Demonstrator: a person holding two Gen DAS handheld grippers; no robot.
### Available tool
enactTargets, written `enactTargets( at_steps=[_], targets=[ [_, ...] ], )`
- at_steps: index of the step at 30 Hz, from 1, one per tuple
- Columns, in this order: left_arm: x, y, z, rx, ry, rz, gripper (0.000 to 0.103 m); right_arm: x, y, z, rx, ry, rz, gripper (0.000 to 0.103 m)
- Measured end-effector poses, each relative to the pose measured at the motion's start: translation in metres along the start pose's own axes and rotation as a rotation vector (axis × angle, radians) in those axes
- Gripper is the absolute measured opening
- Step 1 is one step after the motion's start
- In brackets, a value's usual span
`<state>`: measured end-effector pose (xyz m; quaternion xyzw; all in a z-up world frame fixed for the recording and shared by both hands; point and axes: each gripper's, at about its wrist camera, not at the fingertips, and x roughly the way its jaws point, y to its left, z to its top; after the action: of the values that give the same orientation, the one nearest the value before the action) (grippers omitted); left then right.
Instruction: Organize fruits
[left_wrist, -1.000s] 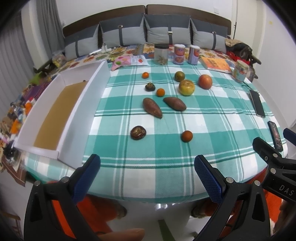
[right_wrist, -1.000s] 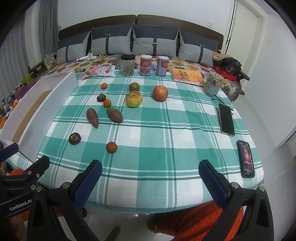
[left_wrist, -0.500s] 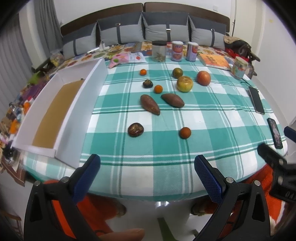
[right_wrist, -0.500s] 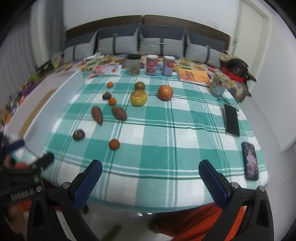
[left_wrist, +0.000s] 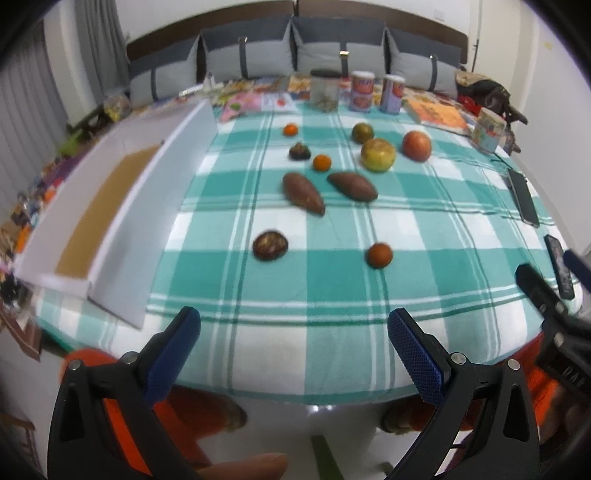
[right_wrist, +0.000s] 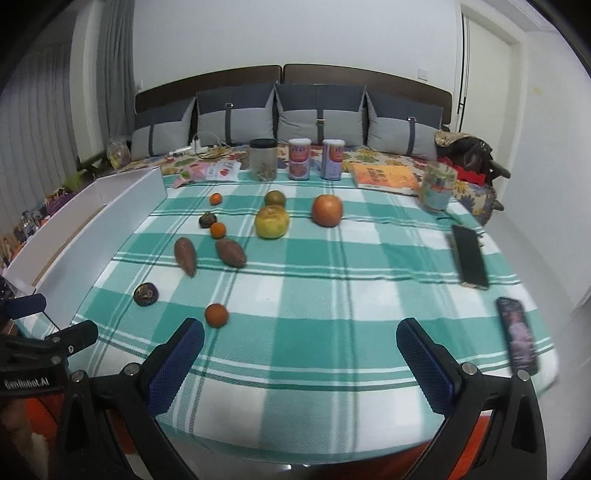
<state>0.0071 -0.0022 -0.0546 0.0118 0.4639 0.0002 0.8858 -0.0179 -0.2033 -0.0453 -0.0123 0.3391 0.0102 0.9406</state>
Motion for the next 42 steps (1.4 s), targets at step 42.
enactTargets(
  at_steps=[42],
  targets=[
    [0.137, 0.026, -0.020, 0.020, 0.030, -0.031, 0.103, 0.127, 0.005, -0.069, -0.050, 0.219, 0.056, 0.103]
  ],
)
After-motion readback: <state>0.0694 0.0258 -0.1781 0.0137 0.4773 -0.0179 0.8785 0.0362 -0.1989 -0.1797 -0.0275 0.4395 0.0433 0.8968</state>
